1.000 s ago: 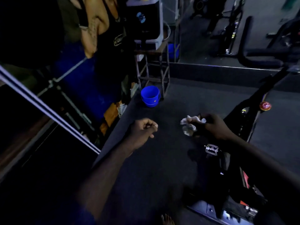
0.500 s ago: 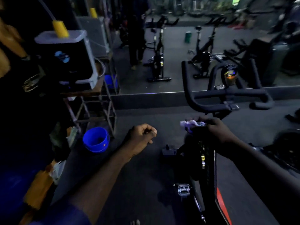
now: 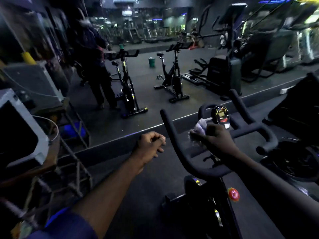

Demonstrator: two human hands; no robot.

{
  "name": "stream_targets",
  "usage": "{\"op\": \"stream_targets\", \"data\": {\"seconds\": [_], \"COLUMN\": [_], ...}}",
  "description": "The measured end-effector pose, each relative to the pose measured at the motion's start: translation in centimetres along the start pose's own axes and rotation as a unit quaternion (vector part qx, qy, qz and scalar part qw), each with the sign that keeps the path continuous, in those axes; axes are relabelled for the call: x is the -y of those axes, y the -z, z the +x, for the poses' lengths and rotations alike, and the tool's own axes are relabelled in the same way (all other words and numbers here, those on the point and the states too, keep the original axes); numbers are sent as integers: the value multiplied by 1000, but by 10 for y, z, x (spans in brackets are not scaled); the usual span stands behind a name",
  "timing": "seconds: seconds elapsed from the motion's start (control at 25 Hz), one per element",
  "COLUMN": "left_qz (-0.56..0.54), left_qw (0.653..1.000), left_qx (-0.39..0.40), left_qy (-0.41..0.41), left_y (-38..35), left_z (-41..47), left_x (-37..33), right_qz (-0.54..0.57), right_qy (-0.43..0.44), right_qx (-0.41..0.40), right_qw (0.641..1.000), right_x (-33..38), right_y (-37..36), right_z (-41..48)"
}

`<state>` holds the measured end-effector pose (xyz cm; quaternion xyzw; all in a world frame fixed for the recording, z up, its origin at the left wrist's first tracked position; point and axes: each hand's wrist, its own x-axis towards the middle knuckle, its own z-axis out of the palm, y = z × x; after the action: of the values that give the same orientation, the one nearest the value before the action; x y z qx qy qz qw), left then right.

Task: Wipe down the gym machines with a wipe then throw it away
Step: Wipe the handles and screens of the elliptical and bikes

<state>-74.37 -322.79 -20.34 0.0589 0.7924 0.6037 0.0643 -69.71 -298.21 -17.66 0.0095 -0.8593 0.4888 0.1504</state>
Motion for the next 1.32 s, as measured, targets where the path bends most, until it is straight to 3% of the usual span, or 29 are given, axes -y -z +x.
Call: {"op": "stream_targets", "data": {"seconds": [0.12,0.24,0.36,0.52,0.64,0.76,0.84,0.88,0.96,1.04,1.12,1.2,1.32], "left_qz": [-44,-117,-163,-183,-173,-164,-169,-167,-162,-164,-170,-172,-176], "left_qw": [997,985,976,972,973,972,969,969,969,968,968,969,970], "left_qx": [-37,-72,-63,-56,-28,1,14,22,40,51,52,44,47], "left_qy": [56,108,131,139,151,170,177,180,182,181,177,172,159], "left_y": [-8,-7,3,21,44,51,45,44,40,40,40,38,27], "left_z": [53,92,119,159,183,197,203,204,207,208,209,211,217], "left_x": [12,23,24,26,29,34,33,33,34,36,37,37,33], "right_qz": [-105,-108,-125,-171,-177,-249,-315,-297,-135,93,267,257,75], "right_qy": [85,163,190,259,251,176,18,-69,-173,-182,-169,-130,-59], "right_qx": [-85,-113,-43,169,161,129,175,192,228,193,73,-32,-113], "right_qw": [987,974,973,935,938,944,933,933,948,960,946,957,989], "right_x": [-4,-9,-4,-14,-22,-18,-5,0,-1,-6,-19,-35,-38], "right_y": [-24,-57,-83,-106,-116,-140,-150,-151,-143,-137,-140,-143,-134], "right_z": [74,146,203,206,187,194,220,230,238,226,202,183,153]}}
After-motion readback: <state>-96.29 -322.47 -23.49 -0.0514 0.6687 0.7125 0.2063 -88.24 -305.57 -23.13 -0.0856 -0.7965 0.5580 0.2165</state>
